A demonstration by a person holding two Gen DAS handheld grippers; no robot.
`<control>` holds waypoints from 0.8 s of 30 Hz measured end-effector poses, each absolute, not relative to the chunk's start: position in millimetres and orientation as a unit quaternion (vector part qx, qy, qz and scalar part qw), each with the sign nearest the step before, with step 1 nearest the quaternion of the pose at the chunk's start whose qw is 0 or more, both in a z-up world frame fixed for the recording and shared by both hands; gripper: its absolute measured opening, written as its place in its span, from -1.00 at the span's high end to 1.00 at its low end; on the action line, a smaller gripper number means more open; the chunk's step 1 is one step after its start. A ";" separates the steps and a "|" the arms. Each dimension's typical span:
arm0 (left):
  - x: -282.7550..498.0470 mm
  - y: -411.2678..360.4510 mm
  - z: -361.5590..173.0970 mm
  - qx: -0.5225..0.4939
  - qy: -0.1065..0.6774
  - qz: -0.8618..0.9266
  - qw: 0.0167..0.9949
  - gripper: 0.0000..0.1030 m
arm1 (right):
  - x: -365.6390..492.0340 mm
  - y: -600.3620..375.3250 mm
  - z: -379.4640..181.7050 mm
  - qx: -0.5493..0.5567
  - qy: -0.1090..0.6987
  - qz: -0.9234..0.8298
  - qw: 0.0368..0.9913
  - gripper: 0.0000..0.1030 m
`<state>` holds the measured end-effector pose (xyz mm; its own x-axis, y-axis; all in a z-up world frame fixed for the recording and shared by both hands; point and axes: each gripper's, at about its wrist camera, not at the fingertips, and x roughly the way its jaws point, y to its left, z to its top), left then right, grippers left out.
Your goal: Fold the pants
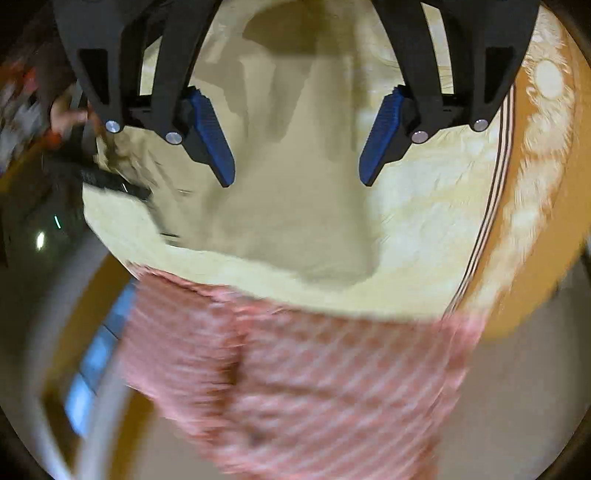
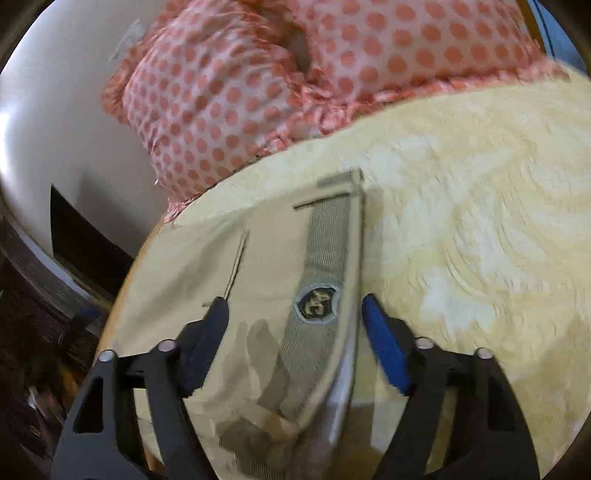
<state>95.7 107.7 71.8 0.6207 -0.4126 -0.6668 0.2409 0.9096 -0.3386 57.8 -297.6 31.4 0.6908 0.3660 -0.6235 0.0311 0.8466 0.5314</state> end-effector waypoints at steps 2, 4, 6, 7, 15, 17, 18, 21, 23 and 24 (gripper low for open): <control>114.6 113.7 60.5 -0.129 0.420 -0.190 0.878 -0.35 | 57.0 -291.6 34.0 0.235 0.383 0.092 0.888 -0.27; 127.2 112.2 46.0 -0.131 0.437 -0.195 0.868 -0.35 | 60.0 -297.4 30.6 0.250 0.380 0.085 0.887 -0.20; 138.3 104.6 35.2 -0.135 0.449 -0.218 0.856 -0.35 | 60.9 -299.5 29.5 0.263 0.380 0.093 0.882 -0.20; 140.9 97.1 33.2 -0.132 0.454 -0.222 0.853 -0.35 | 60.5 -295.4 29.7 0.255 0.383 0.101 0.882 -0.16; 155.6 80.9 32.3 -0.111 0.474 -0.236 0.841 0.53 | 67.2 -303.0 25.4 0.306 0.396 0.201 0.842 0.65; 159.9 79.0 37.3 -0.109 0.471 -0.237 0.843 0.64 | 72.1 -303.2 35.1 0.307 0.387 0.218 0.842 0.68; 163.4 75.2 41.6 -0.100 0.464 -0.236 0.848 0.68 | 75.4 -303.7 40.5 0.304 0.381 0.221 0.845 0.69; 179.9 64.1 56.3 -0.082 0.439 -0.230 0.865 0.71 | 97.6 -308.8 61.0 0.289 0.361 0.205 0.862 0.69; 197.9 55.2 64.5 -0.071 0.419 -0.221 0.878 0.71 | 116.6 -318.5 70.0 0.288 0.349 0.185 0.873 0.70; 210.2 49.6 68.2 -0.069 0.407 -0.216 0.885 0.71 | 122.9 -323.1 71.6 0.289 0.345 0.176 0.875 0.70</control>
<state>210.2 49.6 68.2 0.5749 -0.4393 -0.6903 0.3267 0.8967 -0.2986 122.9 -323.1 71.6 0.6996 0.5083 -0.5021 -0.1095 0.7707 0.6277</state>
